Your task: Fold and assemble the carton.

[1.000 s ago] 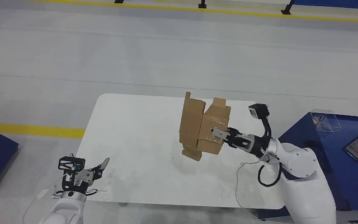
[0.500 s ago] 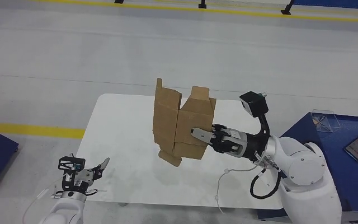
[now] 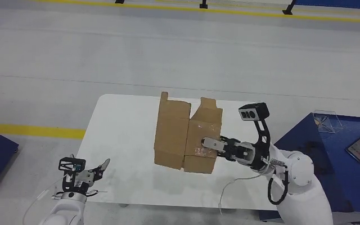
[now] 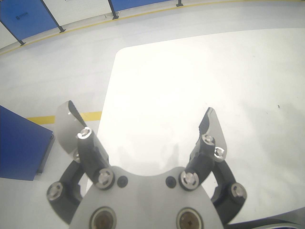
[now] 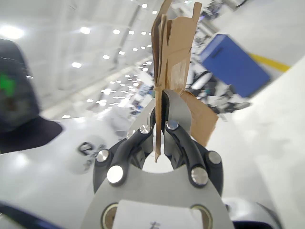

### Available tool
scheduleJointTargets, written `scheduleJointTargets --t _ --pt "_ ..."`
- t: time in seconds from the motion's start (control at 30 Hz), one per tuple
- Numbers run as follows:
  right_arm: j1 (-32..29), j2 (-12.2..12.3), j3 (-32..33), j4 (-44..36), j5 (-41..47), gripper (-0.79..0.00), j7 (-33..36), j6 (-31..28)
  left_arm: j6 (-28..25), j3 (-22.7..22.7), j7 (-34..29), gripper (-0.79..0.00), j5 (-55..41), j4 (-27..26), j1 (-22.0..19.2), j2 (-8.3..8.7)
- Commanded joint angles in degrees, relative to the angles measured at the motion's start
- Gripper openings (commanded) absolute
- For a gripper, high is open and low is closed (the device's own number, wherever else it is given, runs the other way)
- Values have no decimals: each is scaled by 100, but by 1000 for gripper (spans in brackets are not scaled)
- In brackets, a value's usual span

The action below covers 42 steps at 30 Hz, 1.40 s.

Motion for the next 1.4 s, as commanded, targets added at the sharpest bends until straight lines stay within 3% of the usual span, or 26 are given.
scheduleJointTargets --t 0.0,0.1,0.23,0.37,0.53,0.63,0.8,0.9,1.03,1.2,1.27,1.37 --pt "-55 -31 -90 246 2083 -785 588 376 0 0 0 0 0 0 0 0" --pt "-72 -128 -451 792 4332 -785 1122 1378 0 0 0 0 0 0 0 0" --pt "138 -301 -1391 1364 6033 -785 1264 2839 0 0 0 0 0 0 0 0" --pt "341 -522 -2432 1895 7586 -785 963 4351 0 0 0 0 0 0 0 0" --pt "351 -781 -3399 1986 9517 -785 -31 5347 0 0 0 0 0 0 0 0" --pt "396 -890 -3636 2116 9983 -785 -472 5787 0 0 0 0 0 0 0 0" --pt "310 -1005 -3587 2097 9701 -785 -609 5924 0 0 0 0 0 0 0 0" --pt "258 -1032 -3319 1990 9191 -785 -497 5812 0 0 0 0 0 0 0 0" --pt "196 -1017 -2817 1883 7514 -785 191 5124 0 0 0 0 0 0 0 0" --pt "193 -902 -1884 1883 4781 -785 1118 2949 0 0 0 0 0 0 0 0" --pt "111 -835 -1384 1781 3726 -785 1126 1721 0 0 0 0 0 0 0 0" --pt "-129 -753 -798 1373 2388 -785 950 329 0 0 0 0 0 0 0 0"
